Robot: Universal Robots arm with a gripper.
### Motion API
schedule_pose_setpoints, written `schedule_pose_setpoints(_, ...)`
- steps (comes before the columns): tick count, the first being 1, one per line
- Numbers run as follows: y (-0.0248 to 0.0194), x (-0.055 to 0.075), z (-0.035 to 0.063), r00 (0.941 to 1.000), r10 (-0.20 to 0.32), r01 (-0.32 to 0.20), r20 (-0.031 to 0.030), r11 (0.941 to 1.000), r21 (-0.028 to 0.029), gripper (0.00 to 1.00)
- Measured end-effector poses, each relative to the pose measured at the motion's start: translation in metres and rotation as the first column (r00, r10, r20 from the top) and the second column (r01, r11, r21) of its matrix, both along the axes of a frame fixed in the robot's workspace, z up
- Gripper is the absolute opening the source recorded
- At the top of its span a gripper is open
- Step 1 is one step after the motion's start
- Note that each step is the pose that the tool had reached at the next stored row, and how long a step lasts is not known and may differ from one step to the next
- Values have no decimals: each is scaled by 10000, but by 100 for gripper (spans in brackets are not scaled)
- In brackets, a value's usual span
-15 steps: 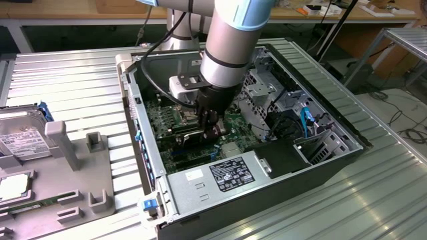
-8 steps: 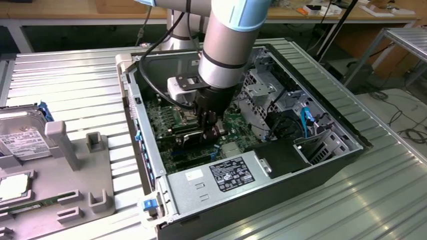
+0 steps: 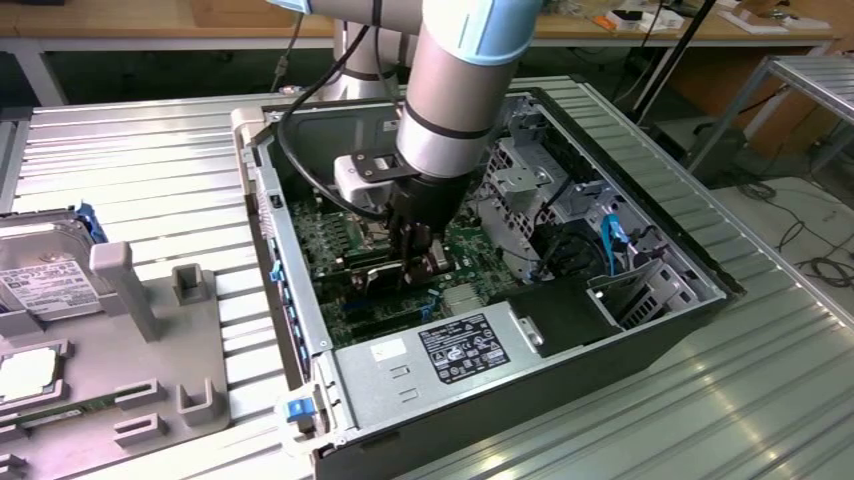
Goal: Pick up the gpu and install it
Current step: 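Insert the gpu into the slot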
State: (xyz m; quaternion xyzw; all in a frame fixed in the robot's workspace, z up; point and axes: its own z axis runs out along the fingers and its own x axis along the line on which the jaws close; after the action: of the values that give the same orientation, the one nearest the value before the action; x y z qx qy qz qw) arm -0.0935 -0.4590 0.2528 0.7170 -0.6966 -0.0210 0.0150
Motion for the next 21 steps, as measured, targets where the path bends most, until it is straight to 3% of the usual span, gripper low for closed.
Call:
schedule_pose_setpoints(2,0,0,25,10000,0,0,-2,10000,-3,40)
schedule_pose_setpoints(4,0,0,227,10000,-22,22,-1,10000,0,40)
schedule_pose_setpoints(10,0,-3,507,10000,-30,30,-1,10000,0,40)
schedule_pose_setpoints(15,0,-3,508,10000,-30,30,-2,10000,0,39)
schedule_pose_setpoints(18,0,-3,508,10000,-30,30,-2,10000,0,20)
schedule_pose_setpoints(21,0,-3,508,10000,-29,29,-2,10000,0,14)
